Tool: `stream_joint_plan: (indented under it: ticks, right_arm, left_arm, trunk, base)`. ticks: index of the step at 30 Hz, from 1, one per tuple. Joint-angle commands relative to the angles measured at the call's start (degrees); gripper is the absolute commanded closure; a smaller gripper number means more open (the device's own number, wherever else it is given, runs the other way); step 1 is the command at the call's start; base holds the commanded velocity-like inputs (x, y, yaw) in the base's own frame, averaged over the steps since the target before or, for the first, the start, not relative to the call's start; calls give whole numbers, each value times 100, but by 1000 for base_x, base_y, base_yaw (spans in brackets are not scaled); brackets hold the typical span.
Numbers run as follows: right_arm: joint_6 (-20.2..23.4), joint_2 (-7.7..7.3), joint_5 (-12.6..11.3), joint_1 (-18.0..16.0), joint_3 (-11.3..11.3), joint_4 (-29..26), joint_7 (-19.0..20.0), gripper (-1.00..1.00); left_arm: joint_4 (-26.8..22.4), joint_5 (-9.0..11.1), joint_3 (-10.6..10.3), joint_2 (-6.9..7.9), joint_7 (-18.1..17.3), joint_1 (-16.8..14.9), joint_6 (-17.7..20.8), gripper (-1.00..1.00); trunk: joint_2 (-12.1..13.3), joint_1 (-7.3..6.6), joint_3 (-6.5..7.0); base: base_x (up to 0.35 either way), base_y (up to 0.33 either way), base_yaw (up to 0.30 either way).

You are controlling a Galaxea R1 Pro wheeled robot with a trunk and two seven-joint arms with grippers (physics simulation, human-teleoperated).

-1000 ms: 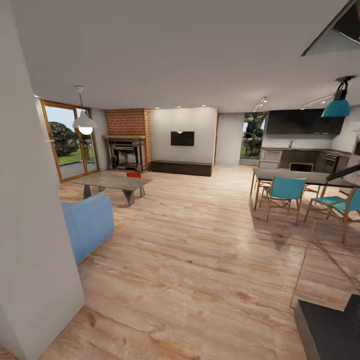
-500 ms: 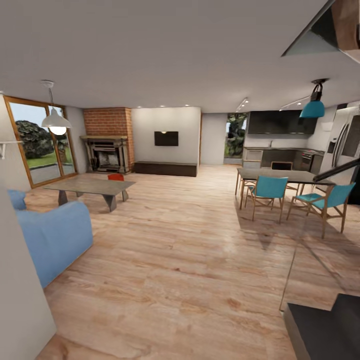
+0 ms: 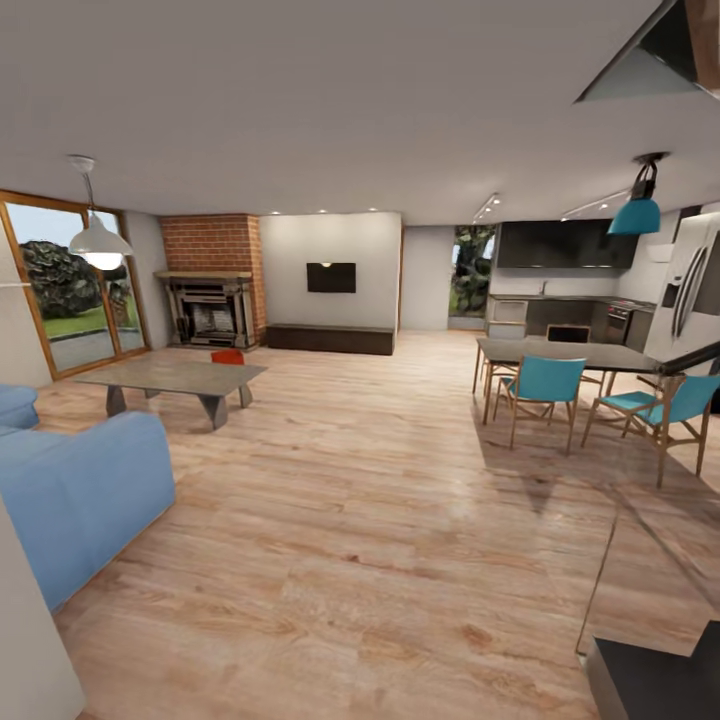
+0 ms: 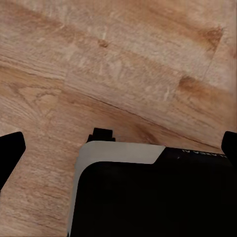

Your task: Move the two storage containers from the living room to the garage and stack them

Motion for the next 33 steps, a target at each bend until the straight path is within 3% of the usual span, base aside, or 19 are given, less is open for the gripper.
stream_joint_plan:
  ticks: [1, 28, 29, 33]
  right_arm:
    - [-37, 2, -52, -8, 49, 18, -3, -100]
    - [-19, 11, -59, -8, 84, 18, -48, -100]
    - [-19, 11, -59, -8, 84, 18, -51, -100]
    - [-20, 11, -59, -8, 84, 18, -54, -100]
  left_arm:
    - [8, 60, -48, 1, -24, -5, -20, -100]
    - [8, 81, -29, -3, -22, -5, -34, -100]
    - [8, 100, -14, -49, 241, -5, -51, -100]
    - [8, 91, -15, -59, 331, -5, -21, -100]
  trunk:
    - [-5, 4, -8]
    - [-5, 4, -8]
    - [-5, 4, -8]
    - [-5, 4, -8]
  base:
    - [326, 0, 0]
    - [326, 0, 0]
    - [325, 0, 0]
    - [326, 0, 0]
